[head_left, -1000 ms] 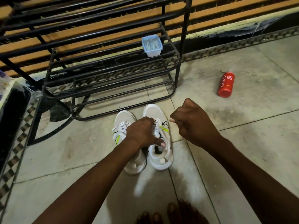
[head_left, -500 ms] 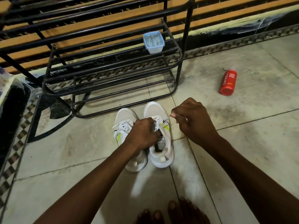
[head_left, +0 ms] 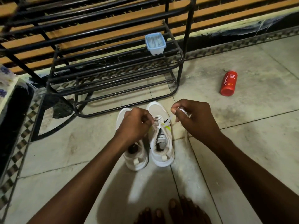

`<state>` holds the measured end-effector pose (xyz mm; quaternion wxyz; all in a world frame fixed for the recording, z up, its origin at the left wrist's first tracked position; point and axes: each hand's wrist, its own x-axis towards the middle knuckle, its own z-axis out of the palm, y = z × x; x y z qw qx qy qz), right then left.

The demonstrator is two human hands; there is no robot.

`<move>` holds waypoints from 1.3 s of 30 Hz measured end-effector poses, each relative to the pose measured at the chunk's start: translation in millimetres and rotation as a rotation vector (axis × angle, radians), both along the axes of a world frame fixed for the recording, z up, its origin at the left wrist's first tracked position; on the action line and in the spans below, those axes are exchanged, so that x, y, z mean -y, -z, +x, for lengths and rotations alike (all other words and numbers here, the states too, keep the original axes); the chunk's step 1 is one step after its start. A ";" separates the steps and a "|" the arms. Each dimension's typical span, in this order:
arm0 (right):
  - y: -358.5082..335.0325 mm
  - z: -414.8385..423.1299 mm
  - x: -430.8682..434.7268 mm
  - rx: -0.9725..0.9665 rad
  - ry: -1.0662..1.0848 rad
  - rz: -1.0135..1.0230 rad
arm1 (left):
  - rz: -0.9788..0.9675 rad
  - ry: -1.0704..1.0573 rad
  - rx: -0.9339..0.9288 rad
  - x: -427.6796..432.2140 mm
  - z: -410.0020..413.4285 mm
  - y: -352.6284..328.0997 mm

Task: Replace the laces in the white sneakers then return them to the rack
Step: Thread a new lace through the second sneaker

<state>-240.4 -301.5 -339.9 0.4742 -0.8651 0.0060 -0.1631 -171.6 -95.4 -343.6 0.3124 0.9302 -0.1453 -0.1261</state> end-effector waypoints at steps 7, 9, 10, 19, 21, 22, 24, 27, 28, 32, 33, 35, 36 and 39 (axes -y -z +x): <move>-38.1 3.5 -3.3 -0.026 -0.119 0.430 | -0.518 -0.028 -0.173 -12.9 -6.5 -65.1; -50.7 3.6 -4.9 -0.063 -0.149 0.519 | -0.672 -0.049 -0.271 -15.9 -8.9 -78.0; -56.4 3.4 -6.3 -0.086 -0.164 0.572 | -0.729 -0.060 -0.321 -16.6 -9.7 -82.8; -101.2 3.3 -16.5 -0.185 -0.172 0.763 | -0.841 -0.124 -0.341 -19.5 -9.7 -105.4; -104.8 0.7 -17.6 -0.145 -0.115 0.717 | -0.824 -0.176 -0.283 -16.6 -9.5 -109.1; -106.7 0.0 -17.5 -0.119 -0.098 0.693 | -0.805 -0.199 -0.249 -14.5 -9.0 -111.6; -111.2 -0.8 -17.2 -0.071 -0.078 0.662 | -0.758 -0.210 -0.157 -12.2 -6.1 -116.1; -115.7 0.7 -16.2 0.015 -0.026 0.556 | -0.714 -0.154 -0.026 -10.2 -4.9 -123.4; -115.5 1.7 -16.5 0.032 -0.011 0.505 | -0.712 -0.134 0.003 -9.8 -5.7 -124.5; -124.1 6.8 -20.9 0.061 -0.004 0.305 | -0.744 -0.072 0.051 -4.5 -8.4 -133.7; -126.6 7.6 -22.9 0.062 -0.012 0.291 | -0.750 -0.062 0.062 -3.5 -8.9 -135.0; -132.6 10.4 -24.9 0.093 -0.011 0.281 | -0.765 -0.039 0.094 -0.5 -10.2 -139.6; -136.0 12.5 -25.0 0.121 -0.002 0.272 | -0.778 -0.032 0.111 1.2 -10.9 -142.2; -144.9 17.9 -27.5 0.197 0.008 0.280 | -0.826 -0.045 0.143 4.7 -12.8 -149.8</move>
